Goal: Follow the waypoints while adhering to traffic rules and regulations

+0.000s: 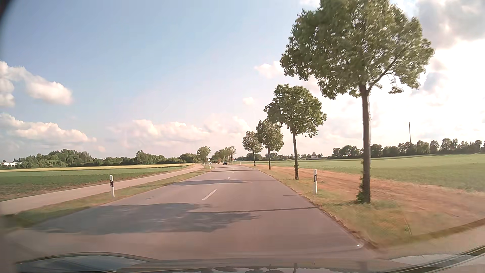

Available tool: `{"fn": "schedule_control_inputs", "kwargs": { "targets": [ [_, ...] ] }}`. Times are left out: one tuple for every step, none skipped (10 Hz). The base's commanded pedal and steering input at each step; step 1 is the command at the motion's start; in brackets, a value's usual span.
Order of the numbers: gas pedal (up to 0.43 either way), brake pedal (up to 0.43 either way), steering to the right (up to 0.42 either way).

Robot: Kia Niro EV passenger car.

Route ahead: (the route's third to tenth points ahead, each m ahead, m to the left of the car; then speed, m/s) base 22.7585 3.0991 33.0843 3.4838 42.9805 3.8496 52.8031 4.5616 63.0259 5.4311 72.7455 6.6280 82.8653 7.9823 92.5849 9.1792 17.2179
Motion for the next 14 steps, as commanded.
{"fn": "schedule_control_inputs", "kwargs": {
  "targets": [
    [0.15,0.012,-0.013],
    [0.15,0.012,-0.013],
    [0.15,0.012,-0.013],
    [0.15,0.012,-0.012],
    [0.15,0.012,-0.011],
    [0.15,0.012,-0.011],
    [0.15,0.012,-0.011],
    [0.15,0.012,-0.011],
    [0.15,0.012,-0.011],
    [0.15,0.012,-0.011],
    [0.15,0.012,-0.011],
    [0.15,0.012,-0.011],
    [0.15,0.012,-0.011],
    [0.15,0.012,-0.012]
  ]
}}
